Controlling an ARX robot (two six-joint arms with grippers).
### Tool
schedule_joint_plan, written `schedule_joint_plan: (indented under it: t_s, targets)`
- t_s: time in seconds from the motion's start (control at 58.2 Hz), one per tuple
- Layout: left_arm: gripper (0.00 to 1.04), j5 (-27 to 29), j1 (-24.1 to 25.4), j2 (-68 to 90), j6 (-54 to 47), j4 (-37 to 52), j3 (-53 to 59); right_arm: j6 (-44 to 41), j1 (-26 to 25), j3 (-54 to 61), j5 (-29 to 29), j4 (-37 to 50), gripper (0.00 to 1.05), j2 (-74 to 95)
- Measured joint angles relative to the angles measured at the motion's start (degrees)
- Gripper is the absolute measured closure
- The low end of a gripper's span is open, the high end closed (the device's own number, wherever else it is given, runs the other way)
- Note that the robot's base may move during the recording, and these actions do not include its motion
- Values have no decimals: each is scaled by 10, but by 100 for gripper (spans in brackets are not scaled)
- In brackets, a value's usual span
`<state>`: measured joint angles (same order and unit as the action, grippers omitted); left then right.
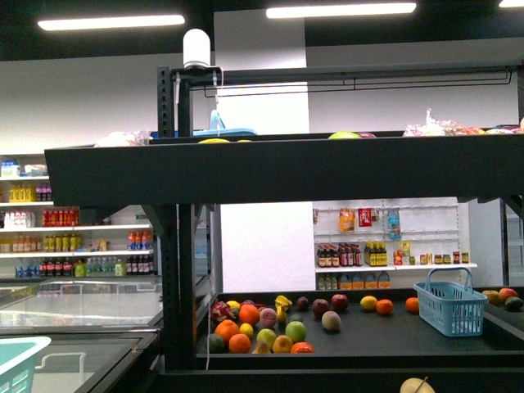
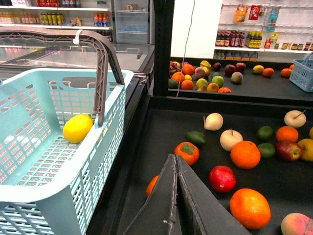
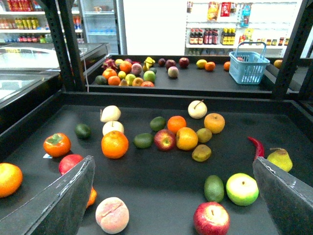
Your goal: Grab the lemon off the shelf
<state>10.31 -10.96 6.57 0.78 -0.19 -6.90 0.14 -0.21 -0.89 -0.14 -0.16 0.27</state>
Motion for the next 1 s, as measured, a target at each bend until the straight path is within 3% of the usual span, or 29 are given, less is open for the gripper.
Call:
schedule_joint_plan:
  t_s: [0.052, 0.137, 0.189, 0.756, 0.997]
  targets:
    - [102, -11, 12, -6, 0, 0, 5, 0, 0, 0, 0, 0, 7, 0]
    - [102, -92, 81, -19, -2, -3, 15, 0, 0, 0, -1, 0, 7, 0]
    - [102, -94, 102, -23, -2, -3, 20, 0, 0, 0, 0, 0, 7, 0]
    - [102, -102, 107, -63, -2, 0, 61, 0, 0, 0, 0, 0, 7, 0]
    - [60, -102, 107, -63, -2, 0, 61, 0, 0, 0, 0, 0, 7, 0]
